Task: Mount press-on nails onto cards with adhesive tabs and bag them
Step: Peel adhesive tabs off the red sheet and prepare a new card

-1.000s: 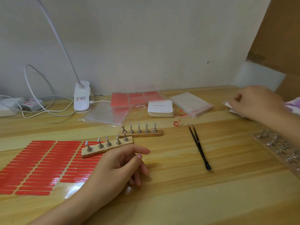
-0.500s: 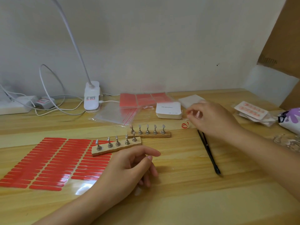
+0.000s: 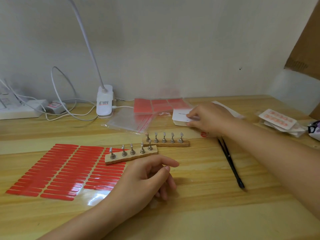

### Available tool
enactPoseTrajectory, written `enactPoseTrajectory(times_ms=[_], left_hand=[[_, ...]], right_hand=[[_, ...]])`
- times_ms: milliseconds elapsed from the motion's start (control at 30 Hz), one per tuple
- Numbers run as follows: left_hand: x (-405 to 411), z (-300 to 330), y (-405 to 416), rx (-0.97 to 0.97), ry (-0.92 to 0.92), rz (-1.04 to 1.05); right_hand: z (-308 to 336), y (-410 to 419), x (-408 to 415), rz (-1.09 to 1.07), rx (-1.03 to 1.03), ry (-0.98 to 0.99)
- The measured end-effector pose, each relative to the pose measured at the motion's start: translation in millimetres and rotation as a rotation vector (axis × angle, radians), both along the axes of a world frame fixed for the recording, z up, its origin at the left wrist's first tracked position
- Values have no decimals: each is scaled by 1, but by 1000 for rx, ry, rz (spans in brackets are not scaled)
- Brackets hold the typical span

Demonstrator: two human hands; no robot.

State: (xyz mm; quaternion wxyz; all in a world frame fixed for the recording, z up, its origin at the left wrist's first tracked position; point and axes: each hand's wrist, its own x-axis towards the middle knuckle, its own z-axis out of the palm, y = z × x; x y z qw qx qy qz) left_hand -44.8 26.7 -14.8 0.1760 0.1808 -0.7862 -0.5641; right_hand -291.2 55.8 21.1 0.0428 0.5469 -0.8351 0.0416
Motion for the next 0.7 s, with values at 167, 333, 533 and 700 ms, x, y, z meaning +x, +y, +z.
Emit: enactPoseTrajectory(times_ms=[167,333,533,700], left_hand=[[0,0,0,16,7,3],[0,2,0,31,25,6],[-1,4,1,88,48,25],[-1,6,-1,78,88,22]], right_hand=[[9,-2,-3,39,33,-54],[15,5,2,134,-14,132],[25,16,11,301,-210,553],[24,26,37,166,-564,147]])
